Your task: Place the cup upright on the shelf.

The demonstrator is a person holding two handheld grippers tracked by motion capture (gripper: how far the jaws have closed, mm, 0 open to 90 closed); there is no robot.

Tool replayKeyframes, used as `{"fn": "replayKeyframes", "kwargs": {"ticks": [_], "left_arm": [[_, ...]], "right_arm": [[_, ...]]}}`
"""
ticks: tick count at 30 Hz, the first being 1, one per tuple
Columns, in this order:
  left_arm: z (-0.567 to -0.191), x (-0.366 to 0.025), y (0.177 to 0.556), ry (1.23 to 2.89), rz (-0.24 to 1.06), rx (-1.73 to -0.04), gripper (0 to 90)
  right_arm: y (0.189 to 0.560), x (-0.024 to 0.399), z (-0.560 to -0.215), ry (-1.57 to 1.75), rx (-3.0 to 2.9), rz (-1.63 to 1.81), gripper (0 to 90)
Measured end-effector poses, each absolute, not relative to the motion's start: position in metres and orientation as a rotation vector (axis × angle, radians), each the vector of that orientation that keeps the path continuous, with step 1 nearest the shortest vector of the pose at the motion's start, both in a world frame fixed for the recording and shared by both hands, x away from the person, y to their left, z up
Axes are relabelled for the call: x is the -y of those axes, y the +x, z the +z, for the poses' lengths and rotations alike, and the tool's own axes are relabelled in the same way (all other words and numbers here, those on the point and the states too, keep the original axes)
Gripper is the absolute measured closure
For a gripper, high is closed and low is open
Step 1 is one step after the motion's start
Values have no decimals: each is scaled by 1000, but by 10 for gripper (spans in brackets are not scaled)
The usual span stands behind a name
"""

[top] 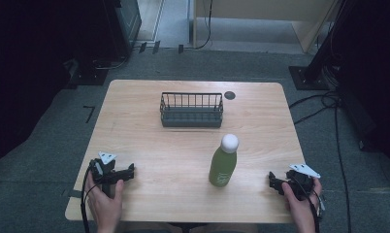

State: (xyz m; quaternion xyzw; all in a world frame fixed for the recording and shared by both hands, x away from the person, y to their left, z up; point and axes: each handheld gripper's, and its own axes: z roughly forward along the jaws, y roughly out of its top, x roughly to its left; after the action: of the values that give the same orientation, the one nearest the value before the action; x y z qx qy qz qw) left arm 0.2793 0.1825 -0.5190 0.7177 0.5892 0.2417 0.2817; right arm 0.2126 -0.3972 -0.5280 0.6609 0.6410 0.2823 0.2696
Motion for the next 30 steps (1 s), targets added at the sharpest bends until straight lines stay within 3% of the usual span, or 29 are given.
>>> {"fn": "replayKeyframes", "kwargs": {"ticks": [30], "left_arm": [[-519,-183,279,1925,647,-1577,0]], "right_arm": [[197,329,-512,1663,-1882,820,15]]}}
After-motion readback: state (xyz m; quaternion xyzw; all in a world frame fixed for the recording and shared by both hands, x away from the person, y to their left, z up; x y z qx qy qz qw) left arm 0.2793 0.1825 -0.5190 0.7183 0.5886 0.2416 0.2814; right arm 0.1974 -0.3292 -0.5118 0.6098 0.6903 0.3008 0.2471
